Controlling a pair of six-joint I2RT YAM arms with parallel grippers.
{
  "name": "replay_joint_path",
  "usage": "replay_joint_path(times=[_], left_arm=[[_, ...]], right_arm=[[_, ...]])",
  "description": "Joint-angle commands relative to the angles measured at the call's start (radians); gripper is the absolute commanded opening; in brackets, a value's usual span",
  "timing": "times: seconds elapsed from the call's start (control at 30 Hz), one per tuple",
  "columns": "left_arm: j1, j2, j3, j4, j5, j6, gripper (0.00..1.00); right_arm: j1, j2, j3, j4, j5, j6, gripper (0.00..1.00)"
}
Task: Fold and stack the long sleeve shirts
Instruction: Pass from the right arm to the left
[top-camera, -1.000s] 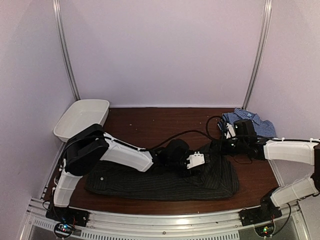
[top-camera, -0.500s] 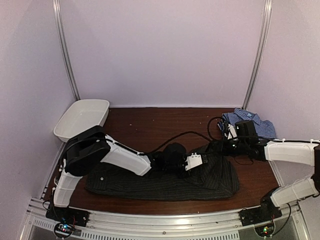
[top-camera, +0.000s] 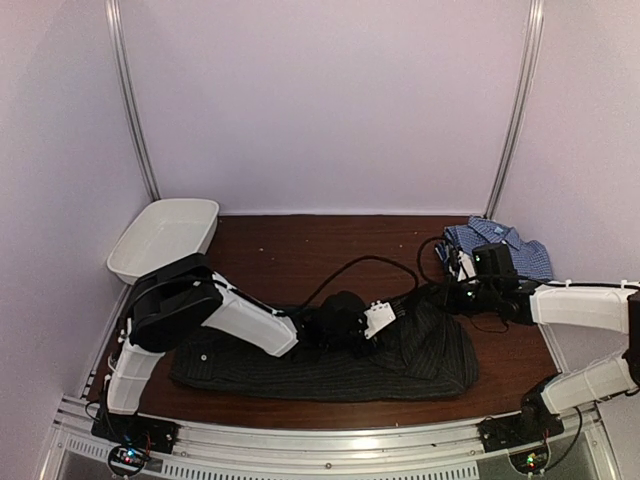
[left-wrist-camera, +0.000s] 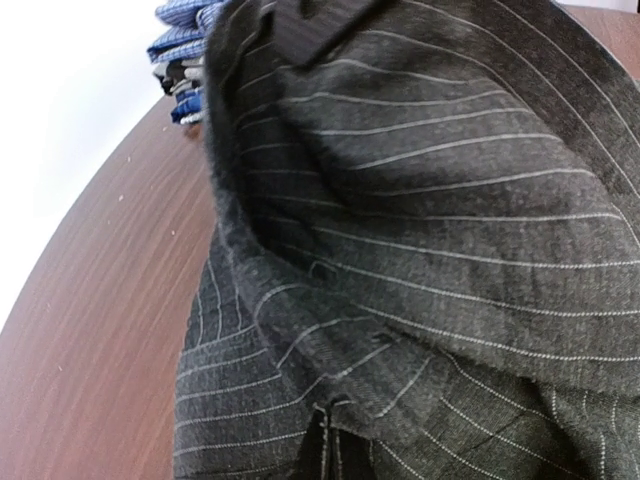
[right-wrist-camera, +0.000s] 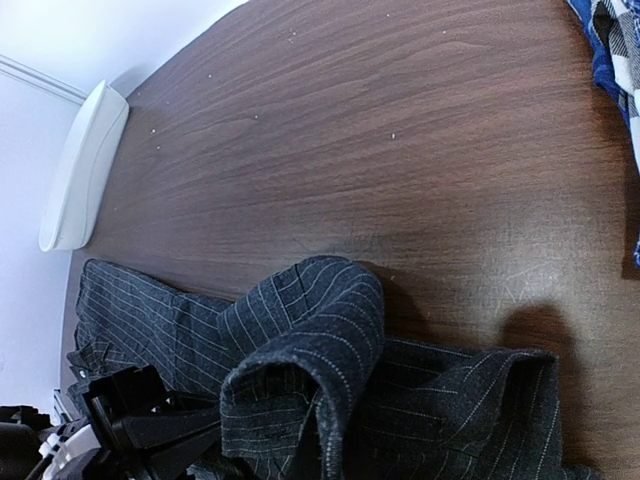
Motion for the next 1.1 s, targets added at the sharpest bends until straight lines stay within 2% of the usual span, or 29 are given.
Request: replay_joint_path(times=[0.0, 0.03, 0.1, 0.37, 0.47, 0.6, 0.87, 1.07], left_arm=[[0.01, -0.049, -0.025, 0.074, 0.016, -0.136, 0.0], [0.01, -0.055, -0.029, 0.07, 0.039, -0.143, 0.0], [0.01, -0.068, -0.038, 0.061, 0.088, -0.144, 0.07], [0.008, -0.133, -0.093, 0.056, 0.169, -0.128, 0.47], [0.0, -0.13, -0.085, 0.056, 0.168, -0.144, 0.56], [-0.002, -0.101, -0.042, 0.053, 0.125, -0.184, 0.62], [-0.002, -0.016, 0.082, 0.005, 0.082, -0.258, 0.65], [-0.002, 0.028, 0.129, -0.024, 0.048, -0.293, 0.61]], right_arm=[[-0.01, -0.018, -0.015, 0.023, 0.0, -0.007, 0.0], [-0.011, -0.018, -0.015, 0.023, 0.0, -0.007, 0.0], [-0.013, -0.014, -0.015, 0.025, -0.002, -0.008, 0.0], [-0.014, 0.012, -0.013, 0.044, -0.015, -0.007, 0.0], [-0.014, 0.013, -0.012, 0.046, -0.018, -0.006, 0.0], [-0.014, 0.007, -0.015, 0.046, -0.017, -0.006, 0.0], [-0.015, 0.0, -0.027, 0.049, -0.021, -0.004, 0.0], [-0.015, -0.018, -0.029, 0.04, -0.016, -0.008, 0.0]])
